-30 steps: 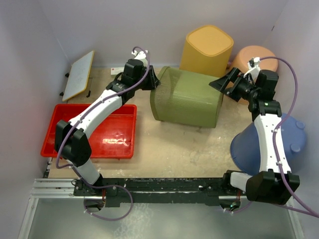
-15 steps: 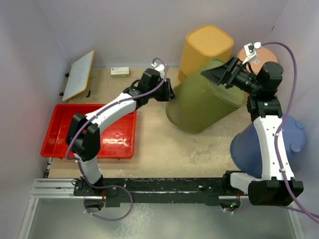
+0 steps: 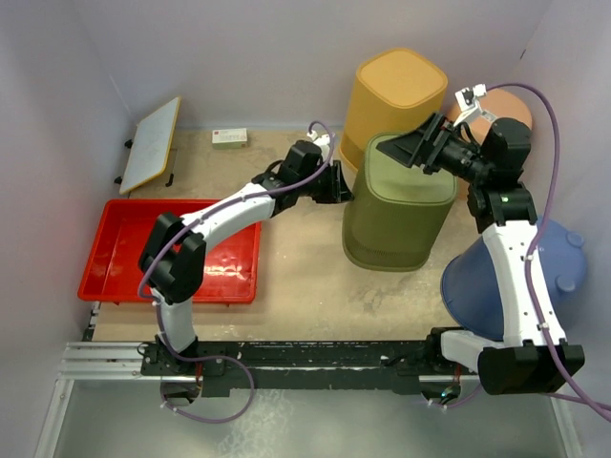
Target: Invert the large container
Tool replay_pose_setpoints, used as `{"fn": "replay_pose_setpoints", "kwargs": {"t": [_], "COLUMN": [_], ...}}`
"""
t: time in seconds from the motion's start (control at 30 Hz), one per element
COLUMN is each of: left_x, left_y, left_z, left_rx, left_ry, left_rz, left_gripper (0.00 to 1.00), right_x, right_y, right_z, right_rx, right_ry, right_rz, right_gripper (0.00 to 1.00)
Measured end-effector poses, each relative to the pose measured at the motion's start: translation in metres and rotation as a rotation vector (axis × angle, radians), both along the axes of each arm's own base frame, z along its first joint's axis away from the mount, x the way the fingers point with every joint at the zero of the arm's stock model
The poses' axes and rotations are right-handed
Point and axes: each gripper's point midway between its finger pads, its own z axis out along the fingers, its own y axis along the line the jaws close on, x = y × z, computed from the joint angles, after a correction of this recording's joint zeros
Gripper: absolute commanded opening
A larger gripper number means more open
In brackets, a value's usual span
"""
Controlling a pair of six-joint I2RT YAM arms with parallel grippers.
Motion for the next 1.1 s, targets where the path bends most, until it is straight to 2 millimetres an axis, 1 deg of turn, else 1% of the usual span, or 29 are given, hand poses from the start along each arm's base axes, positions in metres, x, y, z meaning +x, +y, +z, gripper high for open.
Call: {"fn": "replay_pose_setpoints", "kwargs": {"t": [0.1, 0.2, 0.3, 0.4, 0.47, 0.53, 0.57, 0.63, 0.7, 0.73, 0.8, 0.83, 0.87, 0.93, 0.97, 1.0, 1.03, 1.07, 1.1], "left_x": [-0.001, -0.001, 0.001, 0.002, 0.003, 0.004, 0.004, 0.004, -0.003, -0.009, -0.017, -0.022, -0.028, -0.033, -0.034, -0.032, -0.036, -0.029, -0.025], "left_y": [-0.008, -0.024, -0.047, -0.076, -0.101, -0.12, -0.134, -0.152, -0.163, -0.164, -0.161, -0.155, -0.145, -0.116, -0.098, -0.077, -0.053, -0.04, -0.014], "left_z": [-0.01, -0.018, -0.021, -0.021, -0.02, -0.022, -0.021, -0.022, -0.025, -0.029, -0.032, -0.035, -0.036, -0.033, -0.026, -0.017, 0.0, 0.006, 0.025], "left_rx": [0.005, 0.003, -0.01, -0.031, -0.051, -0.072, -0.087, -0.107, -0.106, -0.089, -0.057, -0.035, -0.007, 0.047, 0.068, 0.085, 0.105, 0.11, 0.119], "left_ry": [0.017, 0.023, 0.019, 0.002, -0.013, -0.021, -0.027, -0.037, -0.038, -0.03, -0.032, -0.034, -0.026, -0.021, -0.028, -0.039, -0.067, -0.073, -0.113], "left_rz": [-0.01, -0.036, -0.07, -0.107, -0.131, -0.147, -0.16, -0.185, -0.211, -0.221, -0.235, -0.239, -0.238, -0.216, -0.198, -0.169, -0.139, -0.11, -0.06], "left_gripper": [0.25, 0.25, 0.25, 0.25, 0.25, 0.26, 0.27, 0.28, 0.3, 0.31, 0.32, 0.32, 0.33, 0.34, 0.35, 0.36, 0.37, 0.39, 0.42], "right_x": [0.003, 0.007, 0.009, 0.002, -0.003, -0.007, -0.009, -0.012, -0.012, -0.012, -0.012, -0.013, -0.014, -0.017, -0.018, -0.019, -0.018, -0.017, -0.016], "right_y": [-0.011, -0.032, -0.057, -0.08, -0.092, -0.099, -0.103, -0.108, -0.112, -0.113, -0.116, -0.117, -0.117, -0.118, -0.119, -0.119, -0.119, -0.119, -0.12], "right_z": [-0.009, -0.009, -0.006, -0.01, -0.014, -0.015, -0.016, -0.019, -0.021, -0.022, -0.024, -0.026, -0.029, -0.036, -0.04, -0.043, -0.047, -0.05, -0.053], "right_rx": [-0.076, -0.174, -0.265, -0.343, -0.381, -0.406, -0.419, -0.44, -0.456, -0.464, -0.477, -0.482, -0.489, -0.501, -0.506, -0.51, -0.514, -0.516, -0.519], "right_ry": [0.035, 0.039, 0.035, 0.049, 0.06, 0.066, 0.07, 0.079, 0.084, 0.086, 0.089, 0.088, 0.09, 0.101, 0.106, 0.11, 0.115, 0.118, 0.121], "right_rz": [-0.073, -0.199, -0.338, -0.457, -0.513, -0.546, -0.563, -0.582, -0.598, -0.602, -0.61, -0.612, -0.613, -0.613, -0.611, -0.61, -0.609, -0.609, -0.61], "right_gripper": [1.0, 1.0, 1.0, 1.0, 1.0, 1.0, 1.0, 1.0, 1.0, 1.0, 1.0, 1.0, 1.0, 1.0, 1.0, 1.0, 1.0, 1.0, 1.0]}}
